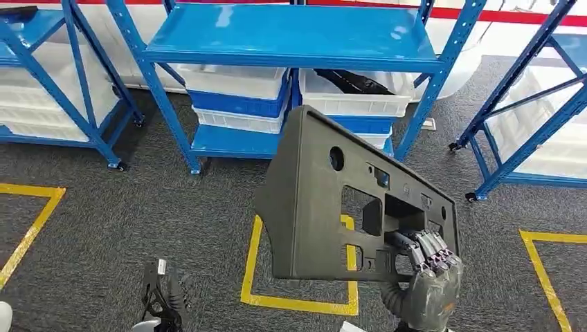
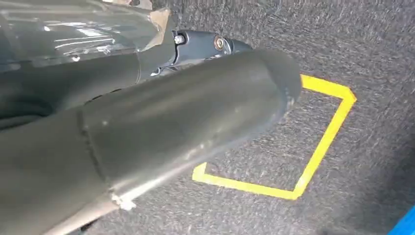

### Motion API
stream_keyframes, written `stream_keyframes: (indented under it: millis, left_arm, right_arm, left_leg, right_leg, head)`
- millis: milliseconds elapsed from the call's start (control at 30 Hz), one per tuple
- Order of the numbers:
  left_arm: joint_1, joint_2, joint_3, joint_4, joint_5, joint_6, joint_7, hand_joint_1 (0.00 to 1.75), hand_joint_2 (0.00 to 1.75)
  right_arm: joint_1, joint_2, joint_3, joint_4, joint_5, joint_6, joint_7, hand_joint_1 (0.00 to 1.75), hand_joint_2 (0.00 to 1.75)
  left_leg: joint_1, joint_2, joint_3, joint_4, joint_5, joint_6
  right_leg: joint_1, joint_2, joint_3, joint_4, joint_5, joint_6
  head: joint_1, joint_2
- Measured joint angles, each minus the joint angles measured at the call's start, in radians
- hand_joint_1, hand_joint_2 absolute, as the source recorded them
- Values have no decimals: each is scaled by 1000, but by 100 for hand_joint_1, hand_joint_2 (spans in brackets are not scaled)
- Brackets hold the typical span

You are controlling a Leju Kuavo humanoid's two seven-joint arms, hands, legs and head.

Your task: Take the parts from the cabinet and place them on the table.

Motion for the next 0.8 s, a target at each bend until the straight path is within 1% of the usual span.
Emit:
stream_keyframes:
  millis: [33,67,100,133,167,200,233,267,300,333,367,400,433,467,500,533,567,600,633,667,700,733,767,800]
  left_arm:
    - [0,0,0,0,2,0,0,0,0]
    - [-1,-3,0,0,2,-1,0,0,0]
    - [-2,-3,0,0,2,-1,0,0,0]
    - [-3,-1,0,0,2,-1,0,0,0]
    - [-2,-1,0,0,2,-1,0,0,0]
    - [-2,-1,0,0,2,-1,0,0,0]
    - [0,-2,0,0,2,-1,0,0,0]
    - [1,-2,0,0,2,-1,0,0,0]
    - [1,-2,0,0,2,-1,0,0,0]
    - [1,-2,0,0,2,-1,0,0,0]
    - [1,-2,0,0,2,-2,0,0,0]
    - [1,0,0,0,2,-3,0,0,0]
    - [1,1,0,0,3,-6,-1,0,0]
    - [2,2,0,0,4,-9,-2,0,0]
    - [2,2,0,0,5,-11,-3,0,0]
    - [4,5,0,0,7,-11,-4,0,0]
    - [6,10,0,0,8,-12,-5,0,0]
    - [9,10,0,0,8,-13,-5,0,0]
    - [11,11,0,0,8,-15,-6,0,0]
    - [12,14,0,0,7,-16,-7,0,0]
    - [14,16,0,0,5,-18,-7,0,0]
    - [18,19,0,0,2,-19,-8,0,0]
    - [21,23,0,0,1,-20,-9,0,0]
    - [24,25,0,0,-2,-22,-9,0,0]
  right_arm:
    - [0,-1,0,0,0,0,0,175,175]
    - [-1,-2,0,0,0,0,0,175,175]
    - [-2,-3,0,0,0,0,1,175,175]
    - [-3,-3,0,0,0,0,1,175,175]
    - [-3,-6,0,0,0,0,1,175,175]
    - [-2,-7,0,0,0,0,1,175,175]
    - [-3,-8,0,0,0,0,1,175,175]
    - [-3,-10,-1,0,-2,0,1,175,175]
    - [-3,-11,-1,0,-3,0,1,175,175]
    - [-3,-12,-1,0,-3,0,1,175,175]
    - [-3,-13,-1,0,-5,0,1,175,175]
    - [-4,-14,0,0,-5,0,1,175,175]
    - [-5,-16,0,0,-5,0,0,175,175]
    - [-3,-17,0,0,-6,0,-1,175,175]
    - [-4,-19,0,0,-6,0,-5,175,175]
    - [-4,-20,0,0,-10,0,-7,175,175]
    - [-5,-21,-1,0,-13,0,-11,175,175]
    - [-4,-21,-1,0,-16,0,-18,175,175]
    - [-3,-20,-1,0,-17,0,-23,175,175]
    - [-2,-20,-1,0,-15,0,-24,175,175]
    - [-1,-20,-1,0,-15,0,-24,175,175]
    - [2,-20,-1,0,-14,0,-24,175,175]
    - [4,-20,-2,0,-11,0,-23,175,175]
    - [6,-20,-2,0,-7,0,-22,175,175]
  left_leg:
    - [-1,2,-4,-7,11,14]
    - [7,9,-7,-16,26,28]
    - [5,10,-17,-18,34,36]
    - [5,11,-32,-17,45,41]
    - [3,12,-46,-16,55,43]
    - [3,13,-61,-16,65,44]
    - [2,14,-75,-15,76,42]
    - [2,14,-89,-14,86,40]
    - [2,14,-99,-13,94,37]
    - [3,14,-109,-12,101,34]
    - [3,14,-118,-8,108,29]
    - [-3,13,-126,-1,113,22]
    - [-5,13,-133,3,120,16]
    - [-5,13,-133,4,126,11]
    - [-5,12,-135,5,132,7]
    - [-5,11,-136,4,136,3]
    - [1,11,-144,11,133,-1]
    - [2,8,-157,38,82,-7]
    - [3,8,-174,95,17,-12]
    - [3,6,-195,169,-37,-17]
    - [3,6,-214,243,-74,-21]
    - [4,6,-223,297,-87,-23]
    - [4,6,-214,312,-76,-22]
    - [5,6,-181,278,-46,-20]
  right_leg:
    - [3,1,-3,-5,9,8]
    - [2,0,-10,12,-8,8]
    - [4,3,-32,40,-43,0]
    - [4,3,-59,116,-102,-10]
    - [3,3,-86,197,-147,-14]
    - [3,3,-108,274,-180,-12]
    - [3,3,-116,324,-189,-4]
    - [3,3,-98,322,-173,7]
    - [2,3,-60,279,-147,18]
    - [1,3,-5,202,-119,26]
    - [-2,3,62,101,-101,29]
    - [-5,3,121,6,-118,23]
    - [7,10,136,-12,-121,14]
    - [7,9,116,-13,-119,11]
    - [8,11,111,-7,-116,7]
    - [7,10,107,-6,-113,-1]
    - [-12,8,102,-9,-102,-16]
    - [-7,6,100,-9,-92,-32]
    - [-6,5,88,-8,-82,-44]
    - [-4,5,77,-7,-72,-47]
    - [-1,5,66,-6,-64,-48]
    - [1,5,55,-5,-56,-49]
    - [2,5,45,-4,-50,-46]
    - [3,5,35,-3,-43,-45]
  head:
    - [2,0]
    - [2,0]
    - [3,0]
    - [6,0]
    - [6,0]
    - [6,0]
    - [7,0]
    - [8,0]
    - [8,0]
    - [8,0]
    - [7,0]
    - [8,0]
    - [7,0]
    - [7,0]
    - [6,0]
    - [5,0]
    - [6,0]
    - [2,0]
    - [-1,0]
    - [0,0]
    - [-1,0]
    - [0,0]
    - [0,0]
    - [-1,0]
